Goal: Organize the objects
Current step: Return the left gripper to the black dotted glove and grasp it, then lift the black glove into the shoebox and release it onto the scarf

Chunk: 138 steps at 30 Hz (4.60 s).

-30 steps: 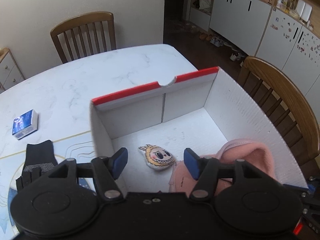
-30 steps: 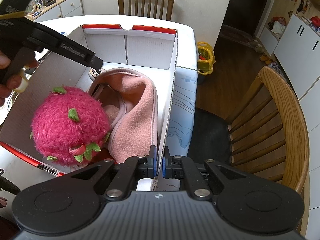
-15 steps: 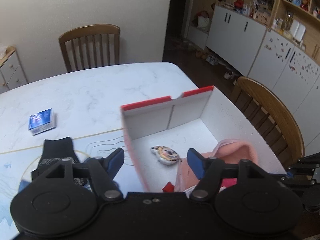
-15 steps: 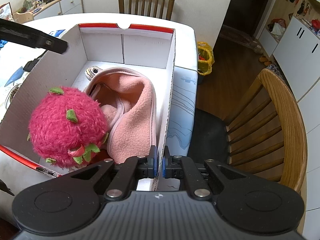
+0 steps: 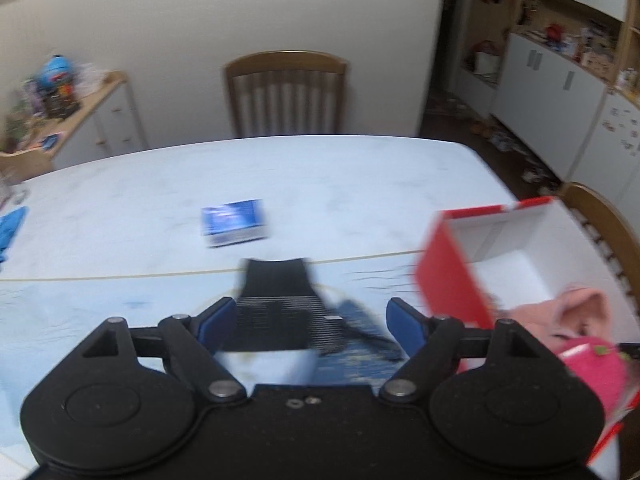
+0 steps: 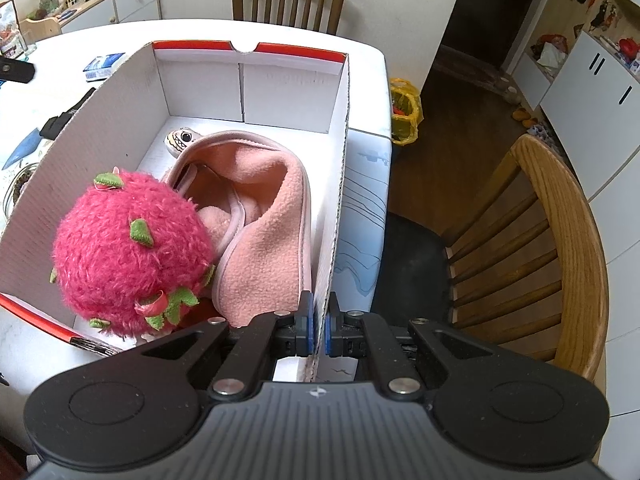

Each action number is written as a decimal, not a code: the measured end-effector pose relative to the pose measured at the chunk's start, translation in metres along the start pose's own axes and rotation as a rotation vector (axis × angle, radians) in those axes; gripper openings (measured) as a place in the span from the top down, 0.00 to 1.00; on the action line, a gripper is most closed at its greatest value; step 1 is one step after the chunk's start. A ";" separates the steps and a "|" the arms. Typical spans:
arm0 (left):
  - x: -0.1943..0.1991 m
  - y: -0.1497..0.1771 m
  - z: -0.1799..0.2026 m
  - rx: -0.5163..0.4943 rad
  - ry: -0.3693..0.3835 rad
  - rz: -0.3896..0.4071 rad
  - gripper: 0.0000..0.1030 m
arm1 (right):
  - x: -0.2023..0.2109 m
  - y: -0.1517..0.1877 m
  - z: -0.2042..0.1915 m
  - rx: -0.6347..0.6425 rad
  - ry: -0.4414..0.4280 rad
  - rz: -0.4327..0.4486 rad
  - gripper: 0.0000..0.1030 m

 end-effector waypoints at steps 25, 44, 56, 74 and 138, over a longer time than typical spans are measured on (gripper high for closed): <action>-0.043 -0.045 -0.112 -0.124 -0.188 -0.025 0.17 | -0.003 -0.008 -0.008 -0.001 0.050 -0.045 0.94; -0.157 -0.034 -0.035 -0.002 0.029 -0.176 0.05 | -0.004 -0.007 -0.008 -0.021 0.049 -0.054 0.94; -0.182 -0.027 -0.029 0.049 0.015 -0.220 0.03 | -0.005 -0.009 -0.008 -0.039 0.048 -0.063 0.94; -0.163 -0.030 -0.034 0.094 0.064 -0.193 0.93 | -0.005 -0.008 -0.009 -0.043 0.049 -0.057 0.94; -0.088 -0.061 0.191 0.054 0.364 -0.121 0.92 | 0.001 0.003 0.002 -0.006 -0.042 0.031 0.94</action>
Point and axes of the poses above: each gripper's, at about its wrist camera, not at the fingertips, and x roughly against the way its jaws point, z to its right, y to its underside, the point moved 2 cm from there along -x, roughly the way its jaws point, and after that the axes turned 6 degrees about -z, right-handed, at the moved point
